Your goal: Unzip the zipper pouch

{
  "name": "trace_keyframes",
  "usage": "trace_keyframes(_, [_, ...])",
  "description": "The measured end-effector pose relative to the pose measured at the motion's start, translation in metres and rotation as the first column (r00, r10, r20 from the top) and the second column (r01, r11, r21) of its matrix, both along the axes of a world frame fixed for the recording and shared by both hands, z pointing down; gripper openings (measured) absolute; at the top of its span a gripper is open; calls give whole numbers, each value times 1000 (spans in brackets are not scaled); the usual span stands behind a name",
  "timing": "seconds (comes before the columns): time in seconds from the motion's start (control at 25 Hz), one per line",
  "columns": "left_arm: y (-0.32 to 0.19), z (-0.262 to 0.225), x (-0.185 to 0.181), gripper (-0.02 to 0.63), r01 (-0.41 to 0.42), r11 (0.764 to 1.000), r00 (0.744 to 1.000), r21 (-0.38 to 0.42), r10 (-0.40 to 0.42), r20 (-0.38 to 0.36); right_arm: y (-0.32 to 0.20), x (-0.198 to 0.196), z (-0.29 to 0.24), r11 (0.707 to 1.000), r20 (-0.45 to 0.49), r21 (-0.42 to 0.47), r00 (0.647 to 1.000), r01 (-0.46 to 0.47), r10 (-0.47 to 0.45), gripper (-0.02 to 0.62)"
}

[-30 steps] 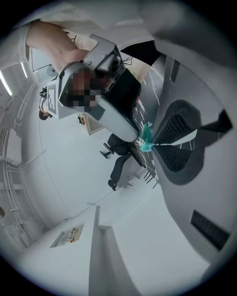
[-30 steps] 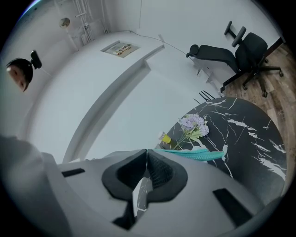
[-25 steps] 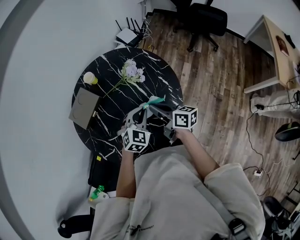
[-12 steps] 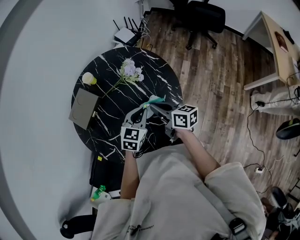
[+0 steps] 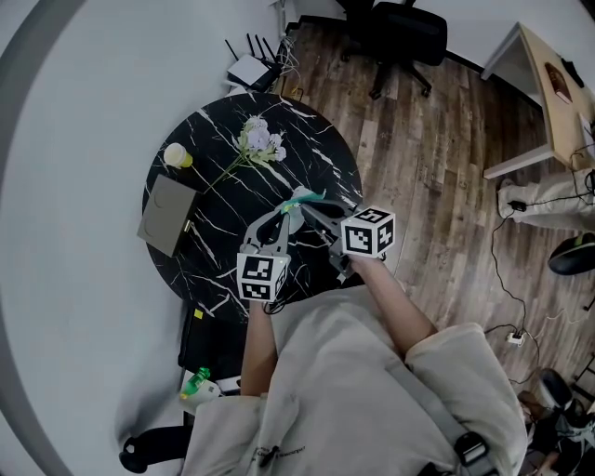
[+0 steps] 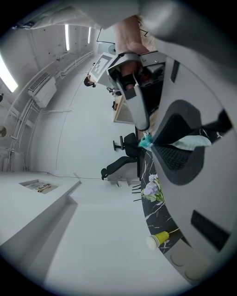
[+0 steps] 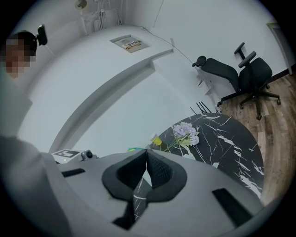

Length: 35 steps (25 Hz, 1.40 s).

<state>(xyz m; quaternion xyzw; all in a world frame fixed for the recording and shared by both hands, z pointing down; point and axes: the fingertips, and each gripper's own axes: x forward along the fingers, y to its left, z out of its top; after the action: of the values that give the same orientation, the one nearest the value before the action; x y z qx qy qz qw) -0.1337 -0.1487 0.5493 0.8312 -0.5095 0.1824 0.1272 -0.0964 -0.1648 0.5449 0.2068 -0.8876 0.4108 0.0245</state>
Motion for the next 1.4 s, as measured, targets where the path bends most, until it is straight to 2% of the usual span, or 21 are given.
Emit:
trace_keyframes(0.36, [0, -4, 2, 26, -6, 1000, 998, 15, 5, 60, -5, 9, 2, 999, -41, 27, 999, -32, 33, 11])
trace_keyframes(1.0, [0, -7, 2, 26, 3, 1000, 997, 30, -5, 73, -16, 28, 10, 994, -120, 67, 988, -85, 92, 11])
trace_keyframes(1.16, [2, -7, 3, 26, -11, 999, 993, 35, 6, 119, -16, 31, 13, 993, -133, 70, 985, -98, 107, 11])
trace_keyframes(1.4, [3, -6, 0, 26, 0, 999, 994, 33, -3, 107, -19, 39, 19, 989, -139, 72, 981, -126, 135, 11])
